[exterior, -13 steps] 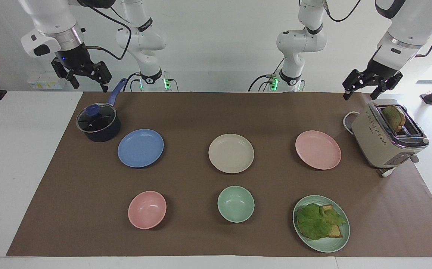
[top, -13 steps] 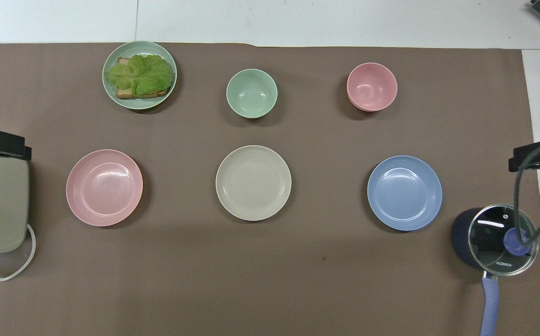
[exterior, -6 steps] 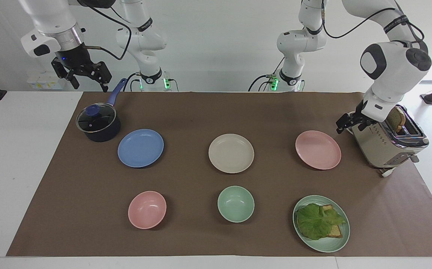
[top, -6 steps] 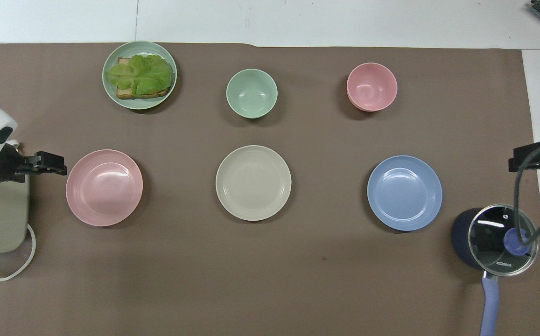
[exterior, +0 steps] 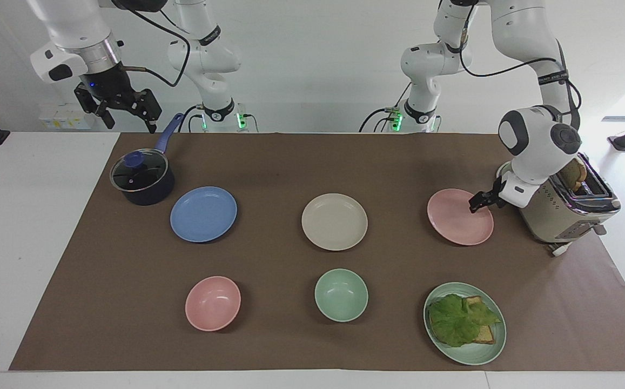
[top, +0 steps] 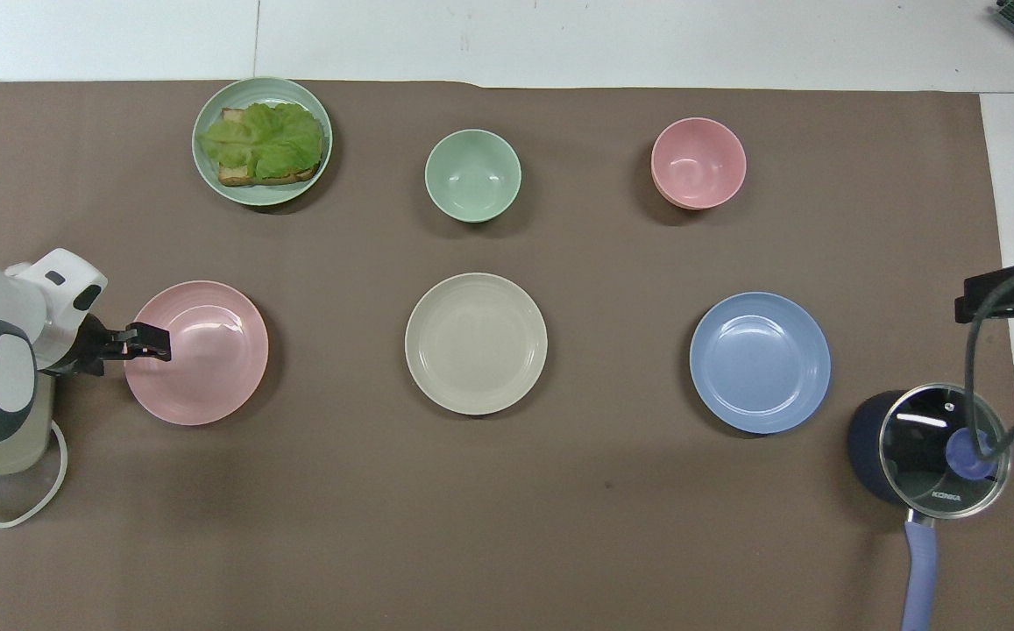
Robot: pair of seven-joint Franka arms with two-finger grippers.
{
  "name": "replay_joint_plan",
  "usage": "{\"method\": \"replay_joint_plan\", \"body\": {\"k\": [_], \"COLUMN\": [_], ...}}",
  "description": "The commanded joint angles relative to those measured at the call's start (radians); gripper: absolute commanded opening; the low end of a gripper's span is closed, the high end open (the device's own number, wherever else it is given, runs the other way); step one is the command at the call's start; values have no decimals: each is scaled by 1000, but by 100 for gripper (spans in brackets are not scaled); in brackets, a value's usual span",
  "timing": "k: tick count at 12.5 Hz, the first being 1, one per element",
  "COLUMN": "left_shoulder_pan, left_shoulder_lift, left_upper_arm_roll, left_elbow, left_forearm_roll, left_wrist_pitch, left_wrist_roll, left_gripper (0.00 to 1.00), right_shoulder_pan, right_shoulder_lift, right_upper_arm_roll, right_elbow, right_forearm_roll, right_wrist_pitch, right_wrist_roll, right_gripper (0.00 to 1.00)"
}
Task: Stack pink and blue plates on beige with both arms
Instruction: 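Reach the left gripper to the rim of the pink plate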
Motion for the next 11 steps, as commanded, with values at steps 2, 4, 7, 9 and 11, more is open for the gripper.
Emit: {"method": "replay_joint_plan", "body": {"k": [2, 4, 7, 9, 11], "left_shoulder_pan": [23, 20, 13, 7, 16], "left_shoulder_lift": [-17, -14, -16, -22, -45], "left_upper_arm_roll": [-6, -6, -7, -7, -14], "left_elbow": [-32, -13, 43, 120, 203], "left_forearm_roll": [10, 10, 12, 12, -25], "left_wrist_pitch": [18, -21, -112, -227, -375], "left_wrist_roll": [-46, -41, -40, -41, -49], "left_gripper": [2, 0, 0, 0, 0], "right_shoulder_pan": [-11, -11, -11, -11, -11], "right_shoulder_lift": [-18, -18, -18, -18, -18], "right_upper_arm_roll": [4, 4, 4, 4, 4], "right_elbow": [-19, -21, -19, -21, -21], "right_forearm_roll": [2, 2, 2, 2, 2], "right_wrist_pitch": [14, 14, 14, 14, 14], "right_wrist_roll": [-26, -26, -26, -26, -26], "right_gripper": [100, 100, 100, 100, 100]}}
